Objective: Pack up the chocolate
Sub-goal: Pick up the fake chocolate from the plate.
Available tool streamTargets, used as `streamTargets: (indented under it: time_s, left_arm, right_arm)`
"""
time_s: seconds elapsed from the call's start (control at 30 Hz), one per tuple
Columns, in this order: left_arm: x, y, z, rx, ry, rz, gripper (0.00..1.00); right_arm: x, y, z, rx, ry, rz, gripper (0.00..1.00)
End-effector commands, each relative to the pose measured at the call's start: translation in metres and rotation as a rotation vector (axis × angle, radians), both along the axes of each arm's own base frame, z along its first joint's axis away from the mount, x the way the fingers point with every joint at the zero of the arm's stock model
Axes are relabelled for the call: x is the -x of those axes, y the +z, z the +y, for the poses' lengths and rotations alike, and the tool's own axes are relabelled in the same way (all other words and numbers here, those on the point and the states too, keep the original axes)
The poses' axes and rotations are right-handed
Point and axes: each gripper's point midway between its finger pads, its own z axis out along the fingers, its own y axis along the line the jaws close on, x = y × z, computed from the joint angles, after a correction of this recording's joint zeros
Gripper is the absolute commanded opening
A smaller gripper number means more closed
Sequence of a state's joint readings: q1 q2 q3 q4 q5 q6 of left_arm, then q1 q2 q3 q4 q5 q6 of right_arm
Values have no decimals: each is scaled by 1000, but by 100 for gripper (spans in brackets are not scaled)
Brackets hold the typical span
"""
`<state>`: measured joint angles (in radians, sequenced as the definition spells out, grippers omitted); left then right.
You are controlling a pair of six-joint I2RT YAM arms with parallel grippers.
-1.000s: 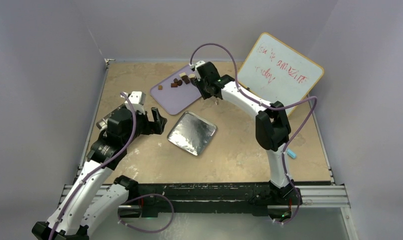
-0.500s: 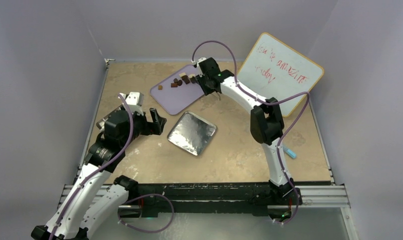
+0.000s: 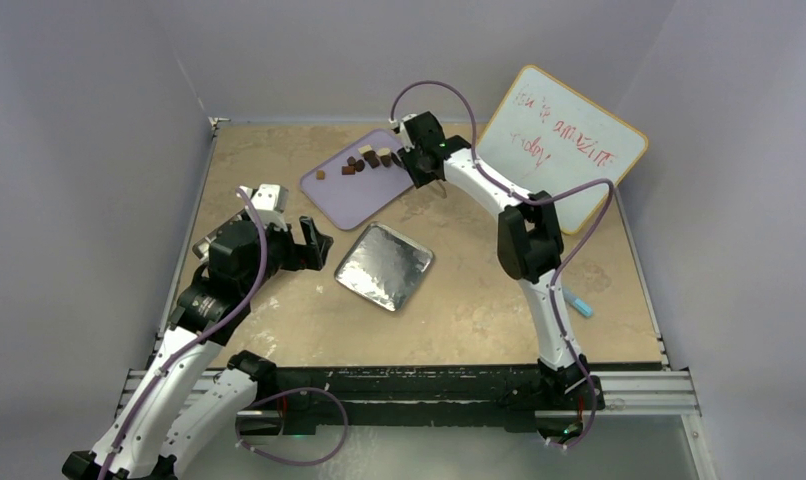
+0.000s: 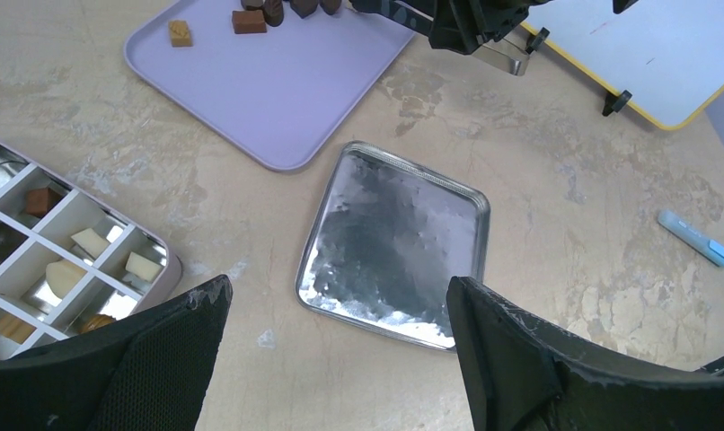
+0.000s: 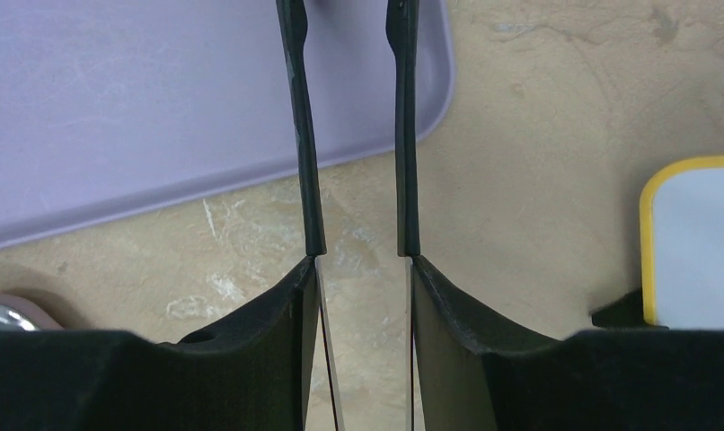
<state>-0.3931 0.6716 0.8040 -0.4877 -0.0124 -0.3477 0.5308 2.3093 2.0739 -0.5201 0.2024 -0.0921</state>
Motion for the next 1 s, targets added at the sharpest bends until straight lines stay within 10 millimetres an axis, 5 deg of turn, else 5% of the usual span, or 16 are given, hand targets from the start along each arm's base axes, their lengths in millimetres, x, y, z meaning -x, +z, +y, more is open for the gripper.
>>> streamTargets:
  time_s: [0.0,0.6,0.97]
  left_arm:
    - [-3,6,0,-4,-6,-36,88]
    - [-3,8,6,-11,27,-45,88]
    - [-3,10,7,-9,32,-53,88]
  right_arm:
    - [-15,17,4,-36,30,-36,43]
    - [-23,-2,14,-46,88,-12,43]
    - [-27,-12,3,30,66,5,44]
